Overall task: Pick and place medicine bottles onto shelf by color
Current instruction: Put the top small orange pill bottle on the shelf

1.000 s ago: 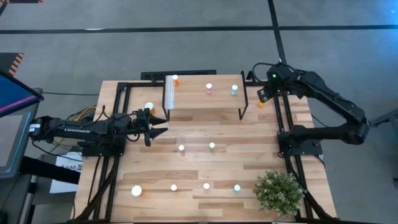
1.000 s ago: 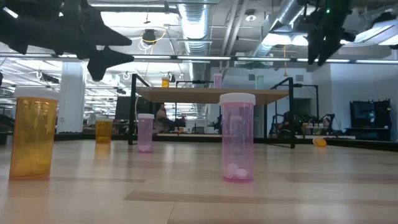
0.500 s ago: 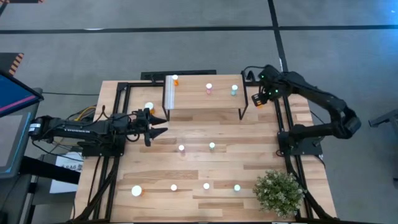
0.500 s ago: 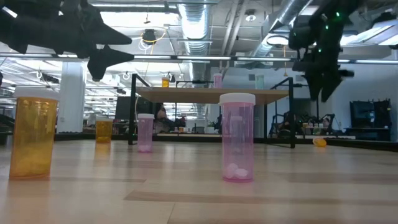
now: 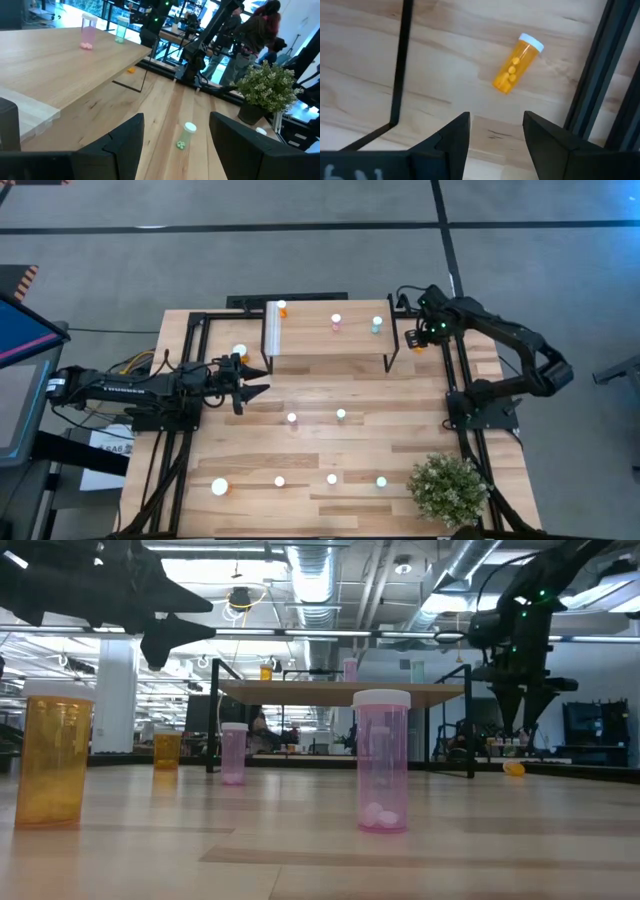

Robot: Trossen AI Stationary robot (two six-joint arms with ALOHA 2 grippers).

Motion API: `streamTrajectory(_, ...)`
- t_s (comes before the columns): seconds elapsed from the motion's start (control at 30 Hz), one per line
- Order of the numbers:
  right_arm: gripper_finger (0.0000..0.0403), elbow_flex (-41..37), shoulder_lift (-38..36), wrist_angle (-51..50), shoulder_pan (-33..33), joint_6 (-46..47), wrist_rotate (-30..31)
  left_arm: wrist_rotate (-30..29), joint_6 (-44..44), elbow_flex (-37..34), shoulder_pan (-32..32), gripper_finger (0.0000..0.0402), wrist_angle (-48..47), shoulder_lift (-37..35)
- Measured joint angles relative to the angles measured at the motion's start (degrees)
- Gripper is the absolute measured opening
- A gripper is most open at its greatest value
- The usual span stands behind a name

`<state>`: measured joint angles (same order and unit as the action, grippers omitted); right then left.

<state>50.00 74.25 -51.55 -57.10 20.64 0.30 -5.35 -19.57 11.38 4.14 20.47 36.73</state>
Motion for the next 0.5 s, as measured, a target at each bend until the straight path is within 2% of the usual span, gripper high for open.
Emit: streamTrajectory(0.5,0.0201,0.0,12.2,7.1,-1.1,5.9,1.8,0.3,0.1,0.0,0.0,0.0215,0.0,0.0)
